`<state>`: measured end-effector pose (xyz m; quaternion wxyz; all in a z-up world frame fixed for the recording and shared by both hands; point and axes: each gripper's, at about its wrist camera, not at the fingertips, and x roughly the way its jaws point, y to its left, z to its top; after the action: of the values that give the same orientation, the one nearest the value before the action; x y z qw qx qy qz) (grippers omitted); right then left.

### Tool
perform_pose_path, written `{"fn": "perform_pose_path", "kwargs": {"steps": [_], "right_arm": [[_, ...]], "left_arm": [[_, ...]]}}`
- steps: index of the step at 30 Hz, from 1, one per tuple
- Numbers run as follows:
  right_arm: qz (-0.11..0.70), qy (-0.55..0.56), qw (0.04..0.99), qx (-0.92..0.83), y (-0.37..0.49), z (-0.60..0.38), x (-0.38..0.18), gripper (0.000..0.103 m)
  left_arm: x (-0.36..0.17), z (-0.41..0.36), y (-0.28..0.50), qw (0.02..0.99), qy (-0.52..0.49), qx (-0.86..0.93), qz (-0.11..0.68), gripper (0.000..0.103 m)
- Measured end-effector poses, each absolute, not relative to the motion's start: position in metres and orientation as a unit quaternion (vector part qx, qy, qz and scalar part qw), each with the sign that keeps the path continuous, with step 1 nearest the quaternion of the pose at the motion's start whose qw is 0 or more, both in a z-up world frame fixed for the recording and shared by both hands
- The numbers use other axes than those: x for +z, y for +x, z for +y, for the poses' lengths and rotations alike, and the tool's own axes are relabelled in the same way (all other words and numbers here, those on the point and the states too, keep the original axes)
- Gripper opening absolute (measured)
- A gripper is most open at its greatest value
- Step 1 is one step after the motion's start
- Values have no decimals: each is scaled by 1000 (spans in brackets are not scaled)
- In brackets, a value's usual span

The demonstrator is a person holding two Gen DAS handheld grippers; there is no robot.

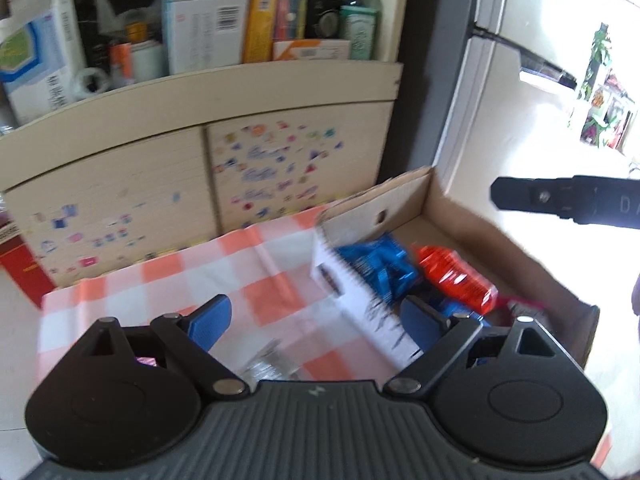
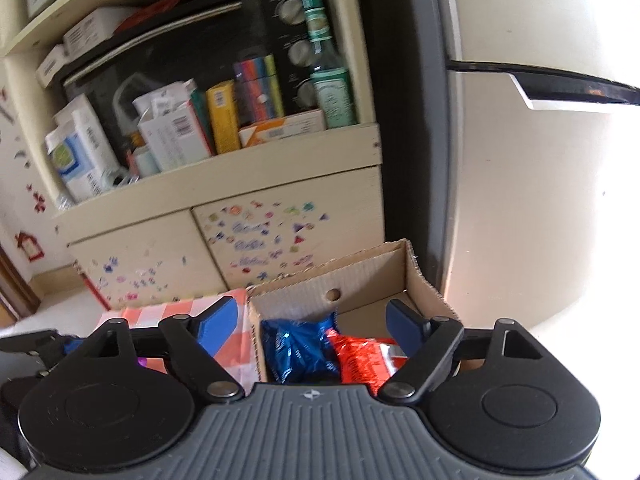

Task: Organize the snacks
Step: 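Move both tools back over the table toward the remaining packets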

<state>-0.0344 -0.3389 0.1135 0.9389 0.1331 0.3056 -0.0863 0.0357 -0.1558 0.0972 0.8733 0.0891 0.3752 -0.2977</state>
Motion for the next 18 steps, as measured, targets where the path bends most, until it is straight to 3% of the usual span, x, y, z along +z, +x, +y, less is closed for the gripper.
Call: {"fn": "perform_pose_path", "kwargs": {"steps": [18], "right_arm": [[353,87,931,-8,-49,-265,96,90]], "left_arm": [[77,-38,22,876,72,-251,404,92]]}}
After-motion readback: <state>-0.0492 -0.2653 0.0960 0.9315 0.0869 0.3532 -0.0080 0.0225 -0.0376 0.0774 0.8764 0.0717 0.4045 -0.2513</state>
